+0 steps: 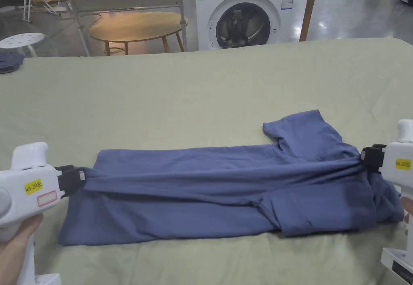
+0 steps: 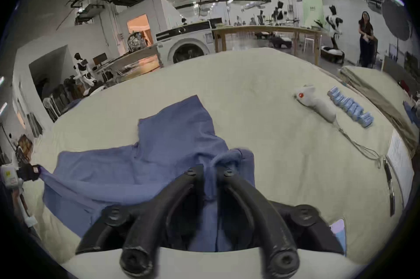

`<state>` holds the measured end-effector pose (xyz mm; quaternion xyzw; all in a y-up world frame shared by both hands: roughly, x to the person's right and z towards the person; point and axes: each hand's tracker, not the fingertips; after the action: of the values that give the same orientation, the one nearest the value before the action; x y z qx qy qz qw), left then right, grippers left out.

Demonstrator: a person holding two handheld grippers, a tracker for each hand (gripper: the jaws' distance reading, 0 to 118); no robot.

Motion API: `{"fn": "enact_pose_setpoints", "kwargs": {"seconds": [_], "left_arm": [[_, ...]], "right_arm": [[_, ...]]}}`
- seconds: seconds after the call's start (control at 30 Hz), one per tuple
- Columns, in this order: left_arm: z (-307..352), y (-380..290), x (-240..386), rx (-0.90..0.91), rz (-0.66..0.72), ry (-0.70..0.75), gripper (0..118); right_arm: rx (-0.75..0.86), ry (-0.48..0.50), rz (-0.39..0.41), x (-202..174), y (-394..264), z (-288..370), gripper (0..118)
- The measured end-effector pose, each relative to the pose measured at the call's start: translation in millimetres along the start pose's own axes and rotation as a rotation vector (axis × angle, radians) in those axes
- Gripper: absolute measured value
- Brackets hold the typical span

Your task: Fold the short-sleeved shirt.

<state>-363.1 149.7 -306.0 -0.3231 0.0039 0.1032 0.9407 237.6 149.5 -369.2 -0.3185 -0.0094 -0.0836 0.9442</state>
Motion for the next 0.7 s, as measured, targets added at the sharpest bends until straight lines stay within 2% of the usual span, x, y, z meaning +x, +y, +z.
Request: {"fn": "enact_pose_setpoints", "kwargs": {"seconds": [0.03,0.07,0.1,0.13,0.17,0.23,0.3,0.33,0.37,0.43,0.47,0.5,0.53,0.57,0.6,0.7], "left_arm": [[1.4,-1.5,1.4,0.016,-0.005,-0.018,15],[10.7,-5.0,11.5,0.036,-0.018,-0.032,48],[19.9,-7.6,17.1,0.081,-0.027,-0.044,81],[28.8,-10.1,20.5,0.106,-0.034,-0.056,95],[41.1,-12.1,25.3,0.139,-0.042,-0.082,95],[67.9,-19.7,38.8,0.175,-0.064,-0.116,95],[97.4,-30.5,55.4,0.258,-0.117,-0.151,95],[110.1,-35.7,64.6,0.325,-0.152,-0.099,95],[122.6,-41.4,74.8,0.362,-0.185,-0.061,94],[141.2,-49.8,87.4,0.401,-0.235,-0.094,92],[140.0,-52.8,83.2,0.395,-0.242,-0.124,85],[145.1,-55.2,86.6,0.375,-0.231,-0.144,72],[148.1,-57.4,88.9,0.355,-0.217,-0.165,48],[150.5,-60.1,90.6,0.332,-0.208,-0.185,12],[149.0,-62.8,89.1,0.319,-0.204,-0.193,0],[153.8,-73.2,84.2,0.315,-0.206,-0.178,0]], "right_arm": [[0.005,-0.015,0.021,-0.1,-2.4,0.1,32],[0.013,-0.046,0.042,0.8,-4.8,1.0,67],[0.018,-0.035,0.036,3.3,-7.6,5.6,78],[0.051,-0.014,0.032,6.6,-9.0,14.3,76],[0.074,0.031,0.024,12.5,-12.2,18.9,76],[0.122,0.057,0.041,13.2,-20.9,41.7,76],[0.160,0.111,0.111,7.4,-32.6,74.0,76],[0.178,0.127,0.146,3.5,-39.2,86.6,76],[0.182,0.135,0.200,-2.5,-46.6,98.9,76],[0.196,0.140,0.282,-14.9,-60.7,119.2,74],[0.192,0.138,0.306,-20.5,-67.6,127.4,63],[0.190,0.132,0.320,-26.2,-74.9,134.9,46],[0.194,0.126,0.327,-30.4,-81.1,140.4,24],[0.199,0.123,0.329,-31.2,-85.4,141.3,7],[0.202,0.120,0.325,-34.5,-91.5,146.0,2],[0.181,0.149,0.284,-36.8,-101.7,156.3,0]]}}
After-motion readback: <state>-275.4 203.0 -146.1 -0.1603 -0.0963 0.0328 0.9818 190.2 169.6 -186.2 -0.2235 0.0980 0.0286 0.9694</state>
